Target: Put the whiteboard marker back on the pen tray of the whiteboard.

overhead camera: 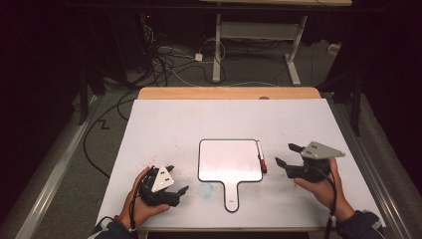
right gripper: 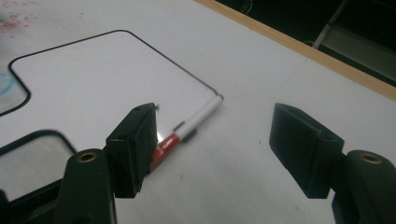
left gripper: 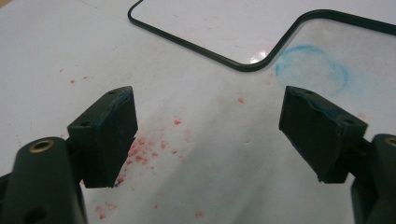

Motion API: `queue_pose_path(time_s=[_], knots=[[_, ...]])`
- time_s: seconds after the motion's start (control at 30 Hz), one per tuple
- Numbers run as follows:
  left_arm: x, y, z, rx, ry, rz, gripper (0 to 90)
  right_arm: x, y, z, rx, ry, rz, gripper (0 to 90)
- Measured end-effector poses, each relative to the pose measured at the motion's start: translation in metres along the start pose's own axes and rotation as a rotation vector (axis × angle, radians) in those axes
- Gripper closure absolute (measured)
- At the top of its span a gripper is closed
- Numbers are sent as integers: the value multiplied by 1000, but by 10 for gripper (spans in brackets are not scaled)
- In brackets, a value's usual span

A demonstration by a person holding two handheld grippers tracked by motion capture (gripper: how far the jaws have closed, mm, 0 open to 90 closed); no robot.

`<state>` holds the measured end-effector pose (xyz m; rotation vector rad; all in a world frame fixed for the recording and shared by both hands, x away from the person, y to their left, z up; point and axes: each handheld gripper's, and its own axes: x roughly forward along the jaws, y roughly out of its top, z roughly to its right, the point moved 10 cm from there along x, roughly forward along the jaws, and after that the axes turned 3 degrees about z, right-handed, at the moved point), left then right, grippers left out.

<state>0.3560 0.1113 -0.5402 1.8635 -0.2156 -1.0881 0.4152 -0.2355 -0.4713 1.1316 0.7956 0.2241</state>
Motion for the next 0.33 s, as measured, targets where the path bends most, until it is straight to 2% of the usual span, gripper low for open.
queue_pose_path(time_s=[0.07,0.17,0.33], knots=[[1,0,0,6,4,-2,188,-11,-10,0,-12,-39,13,317],[2,1,0,11,12,-8,188,-24,-23,-3,-8,-36,30,299],[5,2,0,24,24,-19,188,-31,-32,-2,-16,-57,34,257]])
